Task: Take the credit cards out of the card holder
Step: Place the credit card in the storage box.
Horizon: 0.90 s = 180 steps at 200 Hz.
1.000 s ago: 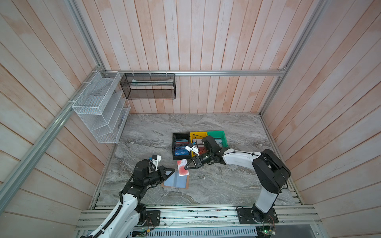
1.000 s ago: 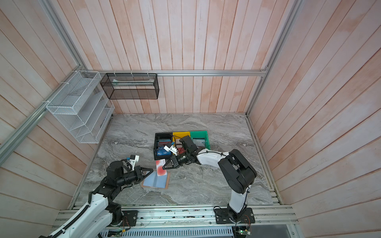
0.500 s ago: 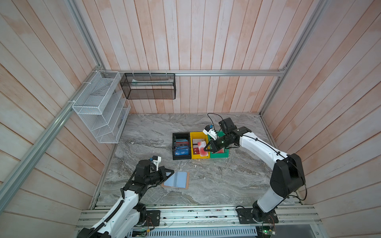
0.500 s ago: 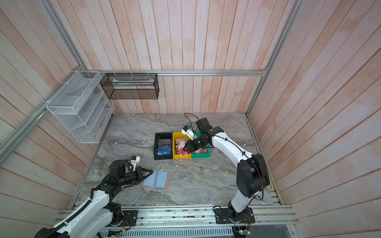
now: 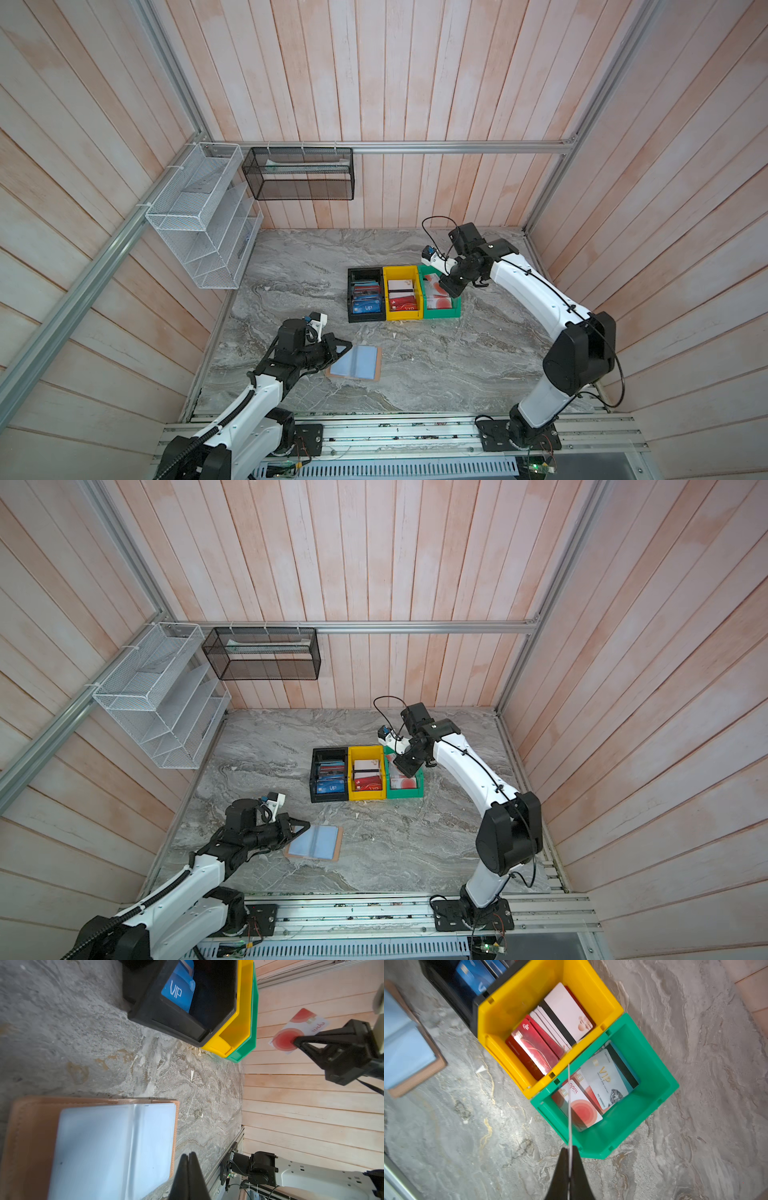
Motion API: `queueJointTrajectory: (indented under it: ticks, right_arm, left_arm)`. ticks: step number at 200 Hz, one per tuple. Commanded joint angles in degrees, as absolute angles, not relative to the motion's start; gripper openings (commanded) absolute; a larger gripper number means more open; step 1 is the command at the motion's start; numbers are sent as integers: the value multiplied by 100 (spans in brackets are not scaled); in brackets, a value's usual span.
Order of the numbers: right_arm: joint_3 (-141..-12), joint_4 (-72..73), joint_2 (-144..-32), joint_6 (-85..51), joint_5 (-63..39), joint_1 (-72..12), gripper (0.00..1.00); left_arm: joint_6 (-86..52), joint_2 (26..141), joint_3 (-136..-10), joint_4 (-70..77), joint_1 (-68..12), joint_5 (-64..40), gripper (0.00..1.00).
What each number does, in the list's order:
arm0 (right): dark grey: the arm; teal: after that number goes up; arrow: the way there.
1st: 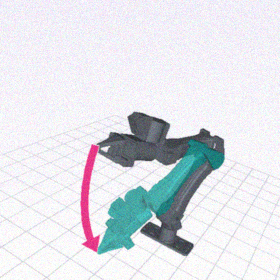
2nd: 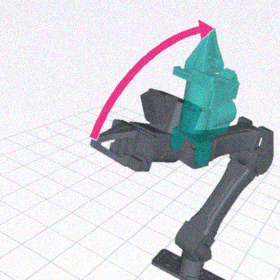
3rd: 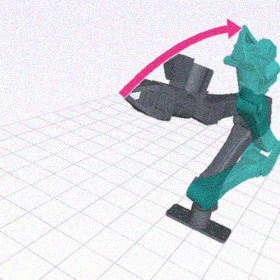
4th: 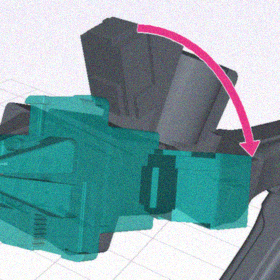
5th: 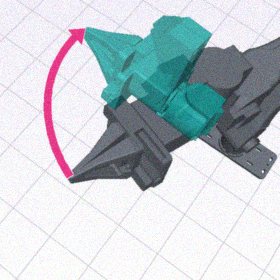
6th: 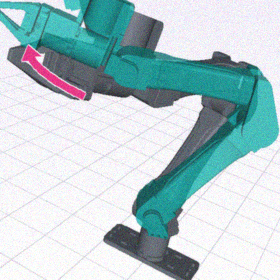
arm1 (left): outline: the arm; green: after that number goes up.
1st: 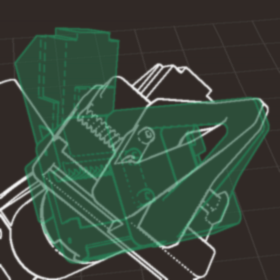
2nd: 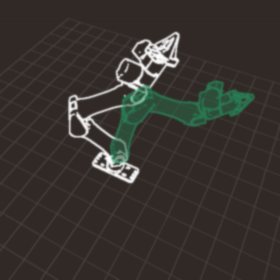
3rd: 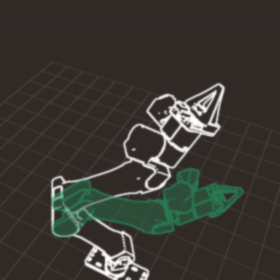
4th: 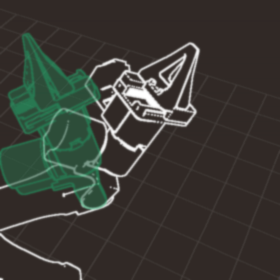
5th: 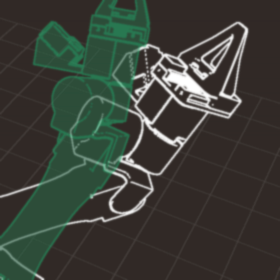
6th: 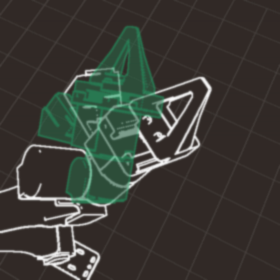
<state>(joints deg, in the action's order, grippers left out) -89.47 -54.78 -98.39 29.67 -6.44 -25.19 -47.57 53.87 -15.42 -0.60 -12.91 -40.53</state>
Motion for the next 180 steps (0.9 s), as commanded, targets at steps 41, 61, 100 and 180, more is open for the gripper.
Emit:
queueJointTrajectory:
  ticks: [41, 61, 100, 180]
  right_arm:
    - [-8920, -5545, -10162, 3540, 618, -2675, 0]
    - [-8594, -5358, -10089, 3648, 827, -2762, 0]
    - [-8200, -4980, -10071, 3871, 1037, -2876, 0]
    - [-8147, -4769, -10403, 4112, 1475, -3094, 0]
  left_arm:
    - [-4658, 5334, -1590, 156, -1274, -4112, 0]
    - [-4641, 5379, -1600, 158, -1270, -4129, 0]
    - [-4658, 5382, -1568, 185, -1274, -4122, 0]
    - [-4686, 5391, -1488, 237, -1274, -4083, 0]
